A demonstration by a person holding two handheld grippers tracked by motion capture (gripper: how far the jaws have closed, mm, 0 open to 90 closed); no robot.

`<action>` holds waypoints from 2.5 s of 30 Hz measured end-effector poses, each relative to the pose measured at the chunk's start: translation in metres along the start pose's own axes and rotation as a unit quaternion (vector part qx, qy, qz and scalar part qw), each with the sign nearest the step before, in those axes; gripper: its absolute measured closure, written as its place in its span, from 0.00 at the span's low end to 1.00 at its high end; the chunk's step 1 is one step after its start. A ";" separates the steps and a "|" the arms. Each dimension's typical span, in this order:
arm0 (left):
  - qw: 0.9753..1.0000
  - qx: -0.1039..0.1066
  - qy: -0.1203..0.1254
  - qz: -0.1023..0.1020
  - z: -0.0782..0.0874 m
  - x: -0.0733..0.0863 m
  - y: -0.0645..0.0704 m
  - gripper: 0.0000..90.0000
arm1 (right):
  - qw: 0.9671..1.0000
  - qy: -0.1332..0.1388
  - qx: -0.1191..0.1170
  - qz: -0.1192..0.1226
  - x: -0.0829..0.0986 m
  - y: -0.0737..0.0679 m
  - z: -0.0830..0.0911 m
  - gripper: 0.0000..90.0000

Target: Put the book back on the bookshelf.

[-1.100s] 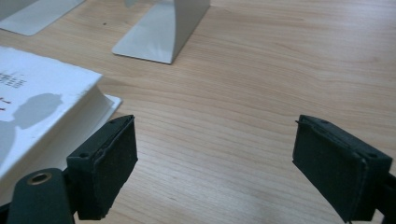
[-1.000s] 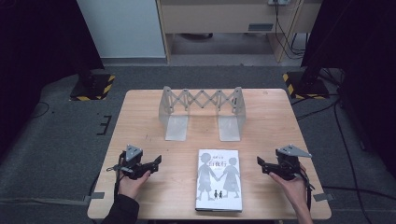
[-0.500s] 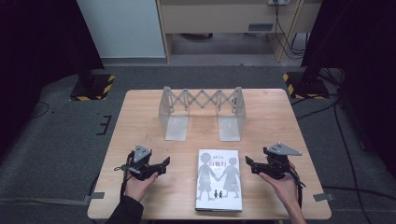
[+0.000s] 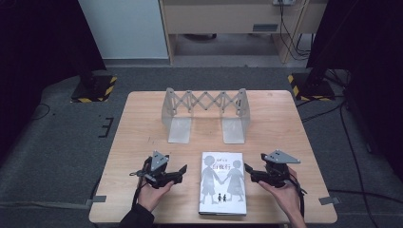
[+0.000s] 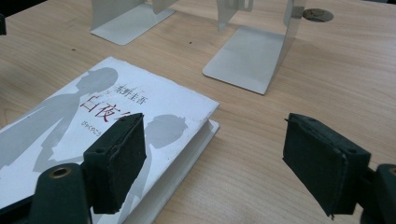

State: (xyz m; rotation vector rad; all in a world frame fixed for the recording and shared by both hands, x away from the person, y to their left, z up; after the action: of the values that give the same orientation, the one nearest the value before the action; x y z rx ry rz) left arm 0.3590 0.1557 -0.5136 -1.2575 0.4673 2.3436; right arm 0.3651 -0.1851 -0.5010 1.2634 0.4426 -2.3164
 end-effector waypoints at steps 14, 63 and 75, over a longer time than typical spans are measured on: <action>0.999 0.030 0.009 -0.011 -0.008 -0.003 0.017 0.21 | 1.000 -0.013 -0.020 0.000 0.003 -0.016 -0.006 0.29; 0.993 0.111 -0.036 -0.006 -0.050 0.016 0.063 0.01 | 0.993 -0.010 -0.103 -0.063 0.036 -0.032 -0.035 0.29; 0.994 0.106 -0.030 -0.017 -0.050 0.015 0.064 0.00 | 0.992 -0.005 -0.108 -0.063 0.036 -0.033 -0.037 0.26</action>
State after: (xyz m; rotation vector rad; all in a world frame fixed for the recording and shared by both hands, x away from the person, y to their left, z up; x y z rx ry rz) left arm 0.3528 0.0811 -0.5471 -1.0853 0.6505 2.2287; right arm 0.3568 -0.1484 -0.5489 1.1473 0.7668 -2.3021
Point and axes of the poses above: each handheld gripper's, and its own axes: z roughly backward along the jaws, x roughly out of its underside, y roughly to its right, the point moved 4 cm from there along -z, roughly forward along the jaws, and after that the axes turned 1 degree about z, right-handed, at the moved point
